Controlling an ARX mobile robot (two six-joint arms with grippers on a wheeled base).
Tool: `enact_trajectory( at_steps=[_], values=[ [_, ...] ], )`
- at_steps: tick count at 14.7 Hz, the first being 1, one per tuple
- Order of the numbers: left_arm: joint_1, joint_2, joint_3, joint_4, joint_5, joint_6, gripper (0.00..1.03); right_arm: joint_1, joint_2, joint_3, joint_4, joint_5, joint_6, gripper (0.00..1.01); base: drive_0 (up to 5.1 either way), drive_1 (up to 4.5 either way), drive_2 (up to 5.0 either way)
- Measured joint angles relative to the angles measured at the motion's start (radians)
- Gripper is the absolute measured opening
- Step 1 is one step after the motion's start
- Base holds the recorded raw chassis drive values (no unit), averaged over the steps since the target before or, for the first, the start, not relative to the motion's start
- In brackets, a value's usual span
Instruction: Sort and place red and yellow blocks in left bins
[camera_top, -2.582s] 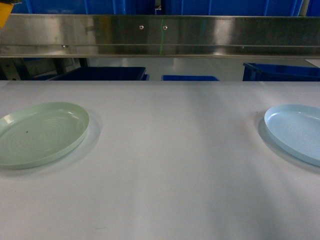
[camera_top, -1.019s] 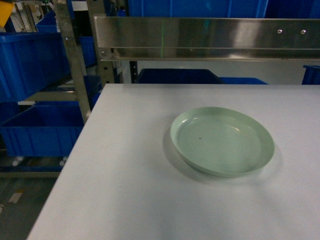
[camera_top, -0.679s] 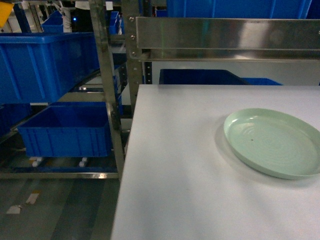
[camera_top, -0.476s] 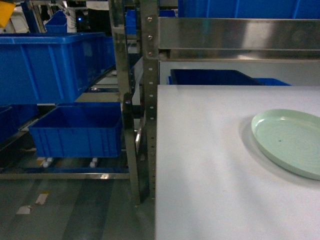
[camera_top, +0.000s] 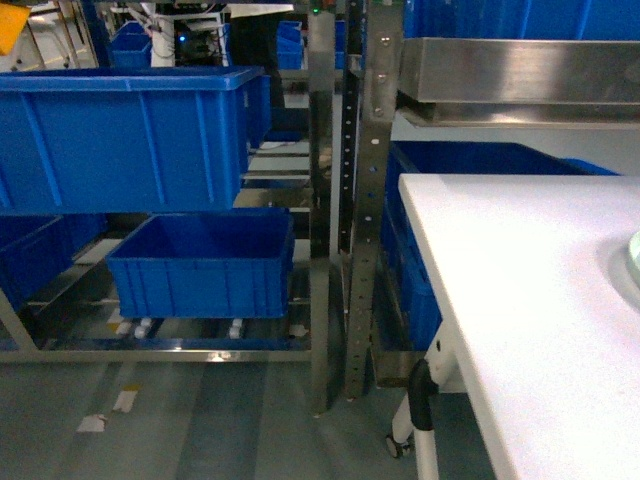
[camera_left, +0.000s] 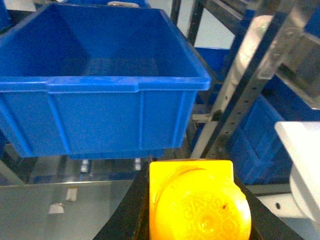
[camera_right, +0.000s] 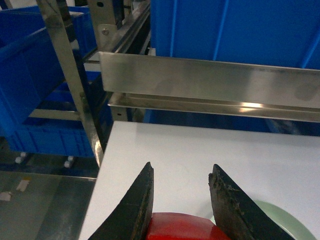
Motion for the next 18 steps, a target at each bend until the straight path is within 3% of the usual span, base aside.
enact_trajectory(
  at_steps=[18],
  values=[
    [0.001, 0.0, -0.001, 0.0, 0.0, 0.0, 0.27, 0.0, 0.0, 0.0, -0.003, 0.0, 0.0, 0.28, -5.0, 2.43, 2.4]
  ],
)
